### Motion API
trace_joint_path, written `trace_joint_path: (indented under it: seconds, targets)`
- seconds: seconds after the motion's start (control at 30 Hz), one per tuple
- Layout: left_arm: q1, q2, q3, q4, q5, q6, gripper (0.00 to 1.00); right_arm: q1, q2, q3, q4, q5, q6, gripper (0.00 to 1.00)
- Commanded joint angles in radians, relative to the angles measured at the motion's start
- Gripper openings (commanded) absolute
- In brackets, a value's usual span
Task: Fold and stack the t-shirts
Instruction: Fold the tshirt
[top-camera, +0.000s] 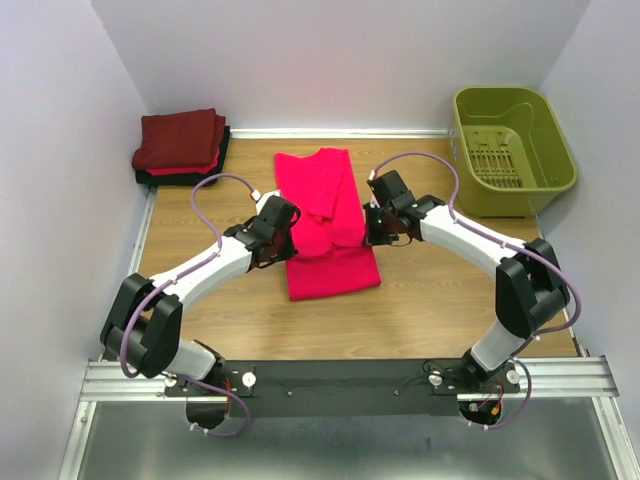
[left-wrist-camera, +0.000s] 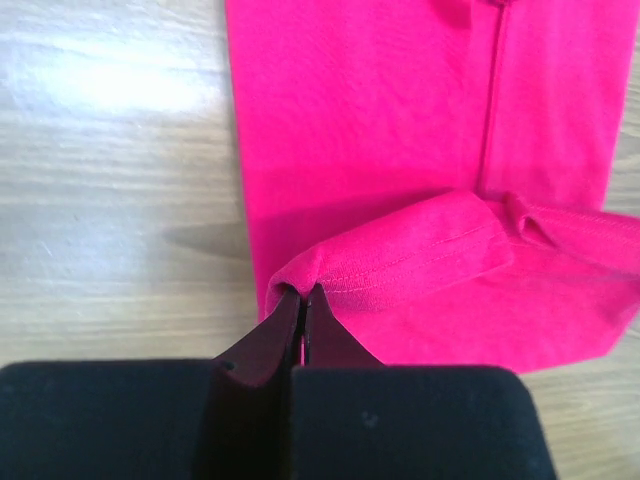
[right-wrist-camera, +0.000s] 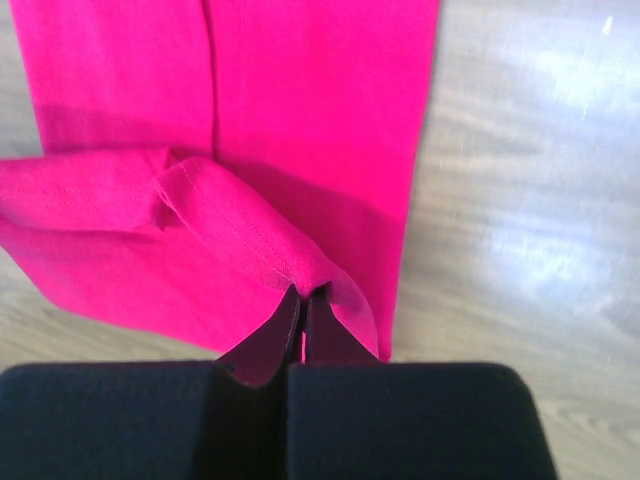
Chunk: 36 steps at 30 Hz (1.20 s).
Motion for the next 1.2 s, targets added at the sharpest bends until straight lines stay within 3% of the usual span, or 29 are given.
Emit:
trace_joint_path:
  seconds: [0.0, 0.63, 1.17]
  targets:
    - [0.036, 0.019, 0.027, 0.070, -0.050, 0.067, 0.00, -0.015, 0.036, 0.062, 0.056, 0.043, -0.044, 0.01]
    - [0.165, 0.172, 0.165, 0.168, -0.076, 0.185, 0.00, -0.057, 0.206, 0.237, 0.106, 0.067, -0.118, 0.01]
    - [0.183, 0.312, 0.205, 0.302, -0.053, 0.255, 0.00, -0.072, 0.270, 0.247, 0.138, 0.107, -0.098, 0.01]
